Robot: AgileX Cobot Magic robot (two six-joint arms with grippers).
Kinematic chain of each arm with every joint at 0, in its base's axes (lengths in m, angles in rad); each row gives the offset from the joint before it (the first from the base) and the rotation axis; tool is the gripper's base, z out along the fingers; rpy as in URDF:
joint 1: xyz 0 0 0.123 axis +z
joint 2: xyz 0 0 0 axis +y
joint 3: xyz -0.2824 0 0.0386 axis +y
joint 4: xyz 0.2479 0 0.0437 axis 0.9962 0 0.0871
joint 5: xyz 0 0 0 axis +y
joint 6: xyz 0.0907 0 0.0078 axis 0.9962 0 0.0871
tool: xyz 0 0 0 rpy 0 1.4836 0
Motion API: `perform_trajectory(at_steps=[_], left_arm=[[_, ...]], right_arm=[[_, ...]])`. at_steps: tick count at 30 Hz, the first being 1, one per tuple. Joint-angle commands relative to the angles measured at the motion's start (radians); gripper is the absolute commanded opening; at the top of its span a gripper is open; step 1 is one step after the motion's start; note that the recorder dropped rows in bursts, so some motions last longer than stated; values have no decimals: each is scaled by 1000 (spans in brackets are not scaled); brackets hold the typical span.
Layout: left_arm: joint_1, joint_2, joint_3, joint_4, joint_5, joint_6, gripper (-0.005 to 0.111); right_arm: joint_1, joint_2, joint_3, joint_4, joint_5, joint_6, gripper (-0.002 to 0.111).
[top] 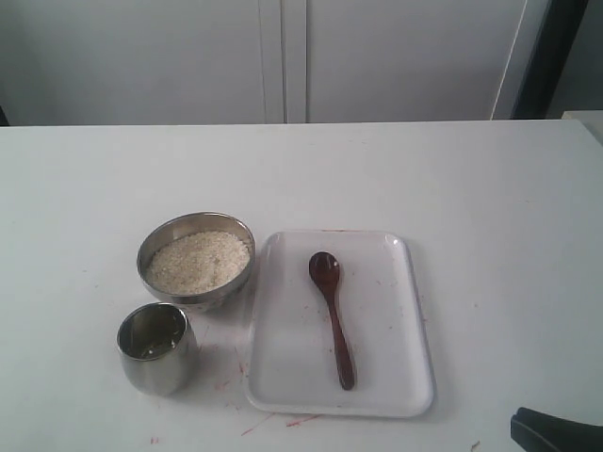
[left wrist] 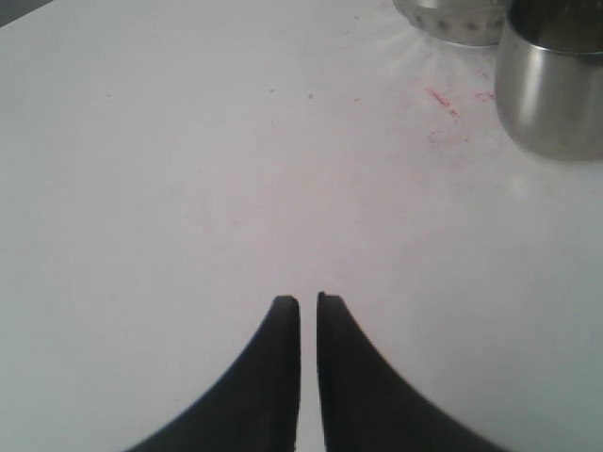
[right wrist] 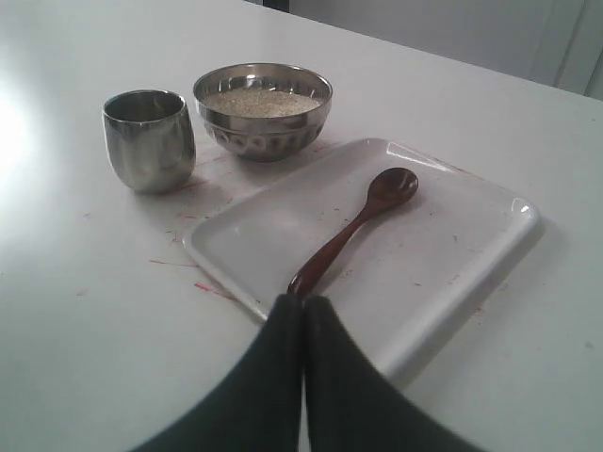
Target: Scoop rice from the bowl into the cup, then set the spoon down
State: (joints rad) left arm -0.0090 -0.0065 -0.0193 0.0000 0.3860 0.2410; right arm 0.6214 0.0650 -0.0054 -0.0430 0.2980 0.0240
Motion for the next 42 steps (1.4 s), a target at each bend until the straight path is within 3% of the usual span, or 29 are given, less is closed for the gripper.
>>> perform_trajectory(at_steps=[1, 5, 13, 24, 42], left_arm=[[-4, 7, 9, -6, 48, -6, 14], [-4, 7, 9, -6, 48, -6, 14], [-4, 7, 9, -6, 48, -6, 14], [-4, 7, 9, -6, 48, -6, 14], [-4, 7, 9, -6, 48, -6, 14]], right_arm=[[-5, -4, 5, -5, -1, 5, 0], [-34, -4, 5, -5, -1, 5, 0], [-308, -4, 5, -5, -1, 5, 0], [-521, -4, 5, -5, -1, 5, 0], [-612, -4, 5, -5, -1, 5, 0]])
